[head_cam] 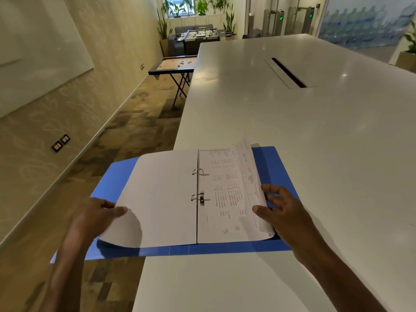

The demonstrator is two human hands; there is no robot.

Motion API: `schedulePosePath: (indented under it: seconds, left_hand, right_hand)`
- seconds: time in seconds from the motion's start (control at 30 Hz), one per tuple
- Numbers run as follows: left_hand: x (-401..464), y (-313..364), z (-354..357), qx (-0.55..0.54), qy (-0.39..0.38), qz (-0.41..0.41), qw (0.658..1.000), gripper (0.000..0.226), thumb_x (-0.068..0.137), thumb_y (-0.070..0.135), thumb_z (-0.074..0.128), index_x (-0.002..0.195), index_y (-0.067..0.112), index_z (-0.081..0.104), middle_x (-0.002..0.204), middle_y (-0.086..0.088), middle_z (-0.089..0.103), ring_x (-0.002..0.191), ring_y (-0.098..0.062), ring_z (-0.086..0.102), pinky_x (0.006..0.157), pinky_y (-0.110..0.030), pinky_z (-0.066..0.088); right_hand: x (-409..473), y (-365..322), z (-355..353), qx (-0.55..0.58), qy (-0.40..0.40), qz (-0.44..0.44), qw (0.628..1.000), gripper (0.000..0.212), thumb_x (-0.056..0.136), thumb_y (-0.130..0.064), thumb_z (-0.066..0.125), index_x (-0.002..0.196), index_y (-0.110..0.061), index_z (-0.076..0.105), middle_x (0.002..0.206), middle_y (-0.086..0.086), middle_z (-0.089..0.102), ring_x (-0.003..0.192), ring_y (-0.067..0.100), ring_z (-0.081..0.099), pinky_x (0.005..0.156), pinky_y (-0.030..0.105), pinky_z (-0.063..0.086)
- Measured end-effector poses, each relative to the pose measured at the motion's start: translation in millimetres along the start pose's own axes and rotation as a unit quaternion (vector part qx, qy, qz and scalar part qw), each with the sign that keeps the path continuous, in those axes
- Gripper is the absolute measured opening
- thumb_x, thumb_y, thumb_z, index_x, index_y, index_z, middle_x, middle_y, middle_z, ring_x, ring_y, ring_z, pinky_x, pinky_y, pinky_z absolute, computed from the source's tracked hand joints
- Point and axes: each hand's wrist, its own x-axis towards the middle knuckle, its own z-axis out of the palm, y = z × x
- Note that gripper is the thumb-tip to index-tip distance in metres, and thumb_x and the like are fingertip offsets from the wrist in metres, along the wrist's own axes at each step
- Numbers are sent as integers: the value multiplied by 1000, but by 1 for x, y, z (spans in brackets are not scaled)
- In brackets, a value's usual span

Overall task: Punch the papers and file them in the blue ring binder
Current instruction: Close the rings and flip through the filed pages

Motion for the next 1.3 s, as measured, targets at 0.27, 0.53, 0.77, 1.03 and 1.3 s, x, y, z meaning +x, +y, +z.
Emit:
schedulePosePath:
  seconds: [0.27,0.53,0.77,1.03,1.3]
  left_hand:
    - [-4,20,0,166,3,5,986,50,79,46,75,89,-2,70,92,-22,70,90,-39,64,77,-43,49]
    - [-75,121,45,-145,-61,220,963,21,78,41,77,84,21,74,71,7,74,64,-2,68,53,-11,48]
    - [-114,174,121,-214,-223,209,928,31,76,36,81,99,18,71,77,0,76,69,-8,74,69,-27,62]
    - [-116,177,137,-258,-246,146,923,22,75,17,83,93,15,70,75,-6,76,64,-14,74,56,-17,56]
    - [-111,172,145,-278,-217,131,926,38,69,21,87,98,16,64,82,-6,74,67,-16,74,57,-17,57]
  right_hand:
    - [-1,1,0,8,-4,0,1000,36,84,-20,71,103,-39,48,104,-25,57,89,7,63,61,16,56]
    - [-2,-1,3,5,6,4,1000,40,83,-20,71,111,-35,47,104,-24,57,88,6,63,61,19,56]
    - [-2,-4,5,-40,20,-10,999,42,82,-21,72,113,-36,48,98,-28,55,77,-2,61,50,9,48]
    - [-4,-4,6,-58,23,-32,998,41,81,-26,72,115,-32,49,106,-17,59,82,3,64,55,6,49]
    - [-3,-1,6,-52,29,-21,998,49,80,-25,74,122,-28,48,120,-7,59,98,17,65,79,26,57]
